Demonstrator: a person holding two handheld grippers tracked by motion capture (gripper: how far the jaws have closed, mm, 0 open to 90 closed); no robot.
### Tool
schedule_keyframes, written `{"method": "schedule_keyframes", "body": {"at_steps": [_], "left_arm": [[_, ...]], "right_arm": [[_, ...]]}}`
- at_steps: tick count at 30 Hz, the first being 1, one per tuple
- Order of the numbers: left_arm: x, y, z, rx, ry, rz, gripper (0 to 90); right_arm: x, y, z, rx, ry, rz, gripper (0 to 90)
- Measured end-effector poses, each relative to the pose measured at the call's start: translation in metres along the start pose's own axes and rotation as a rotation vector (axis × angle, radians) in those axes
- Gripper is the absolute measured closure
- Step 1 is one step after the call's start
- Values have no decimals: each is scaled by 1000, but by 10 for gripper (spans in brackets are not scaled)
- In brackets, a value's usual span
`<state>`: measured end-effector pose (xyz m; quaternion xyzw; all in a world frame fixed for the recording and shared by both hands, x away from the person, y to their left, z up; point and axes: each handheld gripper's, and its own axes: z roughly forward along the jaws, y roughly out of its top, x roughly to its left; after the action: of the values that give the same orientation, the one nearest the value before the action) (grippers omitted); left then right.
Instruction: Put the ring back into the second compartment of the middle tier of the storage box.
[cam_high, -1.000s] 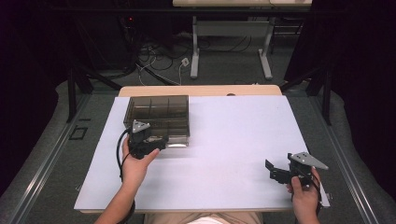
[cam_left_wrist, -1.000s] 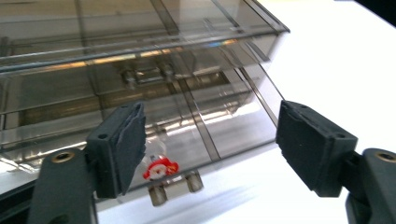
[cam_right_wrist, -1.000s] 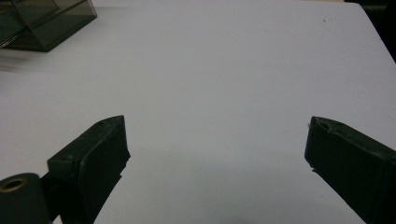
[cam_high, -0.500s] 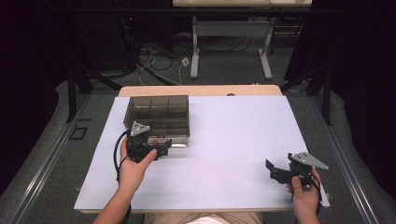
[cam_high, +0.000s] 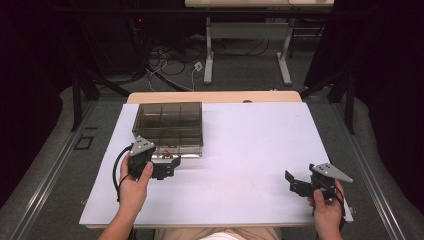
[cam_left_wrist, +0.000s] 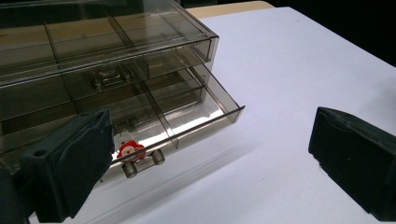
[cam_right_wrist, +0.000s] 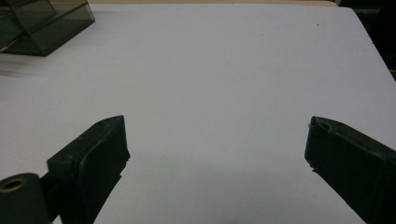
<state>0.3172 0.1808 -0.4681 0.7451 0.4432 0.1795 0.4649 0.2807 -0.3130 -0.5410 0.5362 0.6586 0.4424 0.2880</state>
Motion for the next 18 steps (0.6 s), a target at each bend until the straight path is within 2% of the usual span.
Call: {"method": "schedule_keyframes", "body": {"at_steps": [5, 13, 18], "left_arm": [[3, -7, -10, -15, -14, 4, 3], [10, -14, -25, -35, -20, 5, 3], [15, -23, -34, -42, -22, -9, 4]], "right_arm": [[0, 0, 0, 2, -3, -13, 53], [0, 1, -2, 0, -5, -6, 53], [0, 1, -2, -4, -2, -5, 53]]}}
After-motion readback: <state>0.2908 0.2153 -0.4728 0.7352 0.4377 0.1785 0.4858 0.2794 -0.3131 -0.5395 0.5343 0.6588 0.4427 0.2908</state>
